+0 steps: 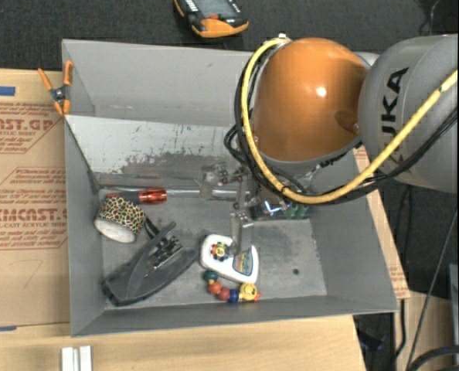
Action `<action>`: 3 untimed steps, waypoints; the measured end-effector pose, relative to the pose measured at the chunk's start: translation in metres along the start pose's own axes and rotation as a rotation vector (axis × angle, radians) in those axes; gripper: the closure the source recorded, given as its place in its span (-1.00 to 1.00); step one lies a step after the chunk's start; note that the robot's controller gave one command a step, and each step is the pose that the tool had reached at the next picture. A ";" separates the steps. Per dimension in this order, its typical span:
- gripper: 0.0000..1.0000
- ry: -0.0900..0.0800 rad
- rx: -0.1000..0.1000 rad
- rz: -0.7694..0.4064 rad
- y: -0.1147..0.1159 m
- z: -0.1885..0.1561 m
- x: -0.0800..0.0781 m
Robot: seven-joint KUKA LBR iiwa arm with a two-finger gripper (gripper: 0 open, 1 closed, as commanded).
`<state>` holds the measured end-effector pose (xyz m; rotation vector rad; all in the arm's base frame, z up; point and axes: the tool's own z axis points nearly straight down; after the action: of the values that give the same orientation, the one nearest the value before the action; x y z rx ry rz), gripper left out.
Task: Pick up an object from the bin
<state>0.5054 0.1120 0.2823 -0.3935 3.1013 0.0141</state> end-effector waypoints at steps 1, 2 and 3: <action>-1.00 -0.021 0.002 0.000 0.001 -0.014 -0.002; -1.00 -0.006 0.000 -0.029 0.004 0.029 0.003; -1.00 -0.011 -0.003 0.040 0.033 0.069 -0.011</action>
Offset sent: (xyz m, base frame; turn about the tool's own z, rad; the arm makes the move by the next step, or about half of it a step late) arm -0.0083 0.0060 0.0267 -0.0940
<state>0.5084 0.1475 0.2135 -0.3302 3.0978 0.0217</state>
